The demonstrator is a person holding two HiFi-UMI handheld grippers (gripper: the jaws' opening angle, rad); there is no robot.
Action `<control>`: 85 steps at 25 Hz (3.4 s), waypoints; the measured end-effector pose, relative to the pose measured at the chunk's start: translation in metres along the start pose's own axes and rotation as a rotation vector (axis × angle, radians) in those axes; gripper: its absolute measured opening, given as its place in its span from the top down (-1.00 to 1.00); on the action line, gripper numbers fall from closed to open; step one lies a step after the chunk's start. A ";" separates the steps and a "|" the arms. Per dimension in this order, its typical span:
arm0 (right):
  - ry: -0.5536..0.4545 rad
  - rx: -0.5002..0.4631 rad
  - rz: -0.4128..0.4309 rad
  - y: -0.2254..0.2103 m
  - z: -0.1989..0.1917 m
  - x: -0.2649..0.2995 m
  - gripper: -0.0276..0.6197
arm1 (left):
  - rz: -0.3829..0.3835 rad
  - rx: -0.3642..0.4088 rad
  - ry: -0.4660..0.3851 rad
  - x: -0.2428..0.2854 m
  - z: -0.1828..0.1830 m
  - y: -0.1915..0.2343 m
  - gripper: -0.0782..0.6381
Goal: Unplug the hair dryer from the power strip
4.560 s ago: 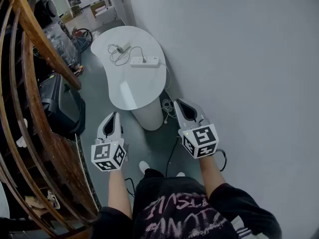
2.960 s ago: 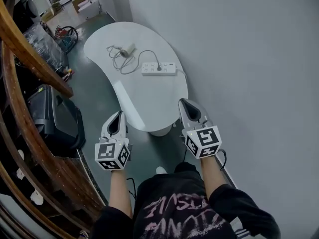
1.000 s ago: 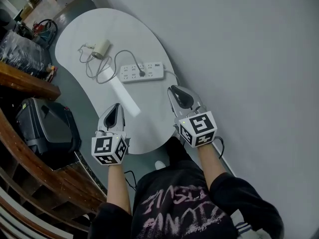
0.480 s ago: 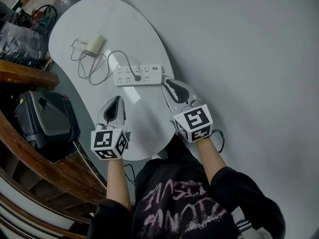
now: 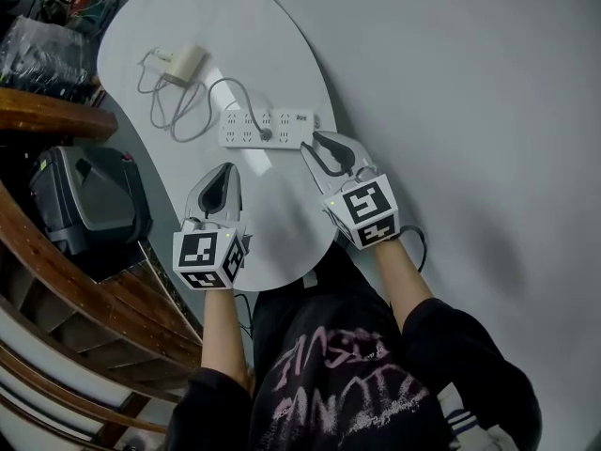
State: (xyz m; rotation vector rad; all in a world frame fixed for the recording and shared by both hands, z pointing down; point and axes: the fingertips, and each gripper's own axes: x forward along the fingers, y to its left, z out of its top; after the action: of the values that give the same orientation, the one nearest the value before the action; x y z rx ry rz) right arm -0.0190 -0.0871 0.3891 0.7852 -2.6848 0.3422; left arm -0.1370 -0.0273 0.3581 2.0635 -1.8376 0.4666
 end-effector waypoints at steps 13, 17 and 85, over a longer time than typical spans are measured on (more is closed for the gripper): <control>0.095 -0.092 0.019 0.003 -0.018 0.029 0.58 | -0.074 -0.012 0.021 0.026 -0.008 0.004 0.73; 0.106 -0.085 0.011 0.003 -0.022 0.038 0.58 | -0.101 -0.022 0.034 0.038 -0.016 0.007 0.73; 0.572 -0.459 0.444 0.016 -0.077 0.115 0.40 | -0.346 0.066 0.191 0.119 -0.062 -0.004 0.50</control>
State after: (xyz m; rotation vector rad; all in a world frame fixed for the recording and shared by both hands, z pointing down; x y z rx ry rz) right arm -0.1012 -0.1043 0.5002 -0.0524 -2.2237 0.0267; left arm -0.1214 -0.1038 0.4679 2.2334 -1.3396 0.6097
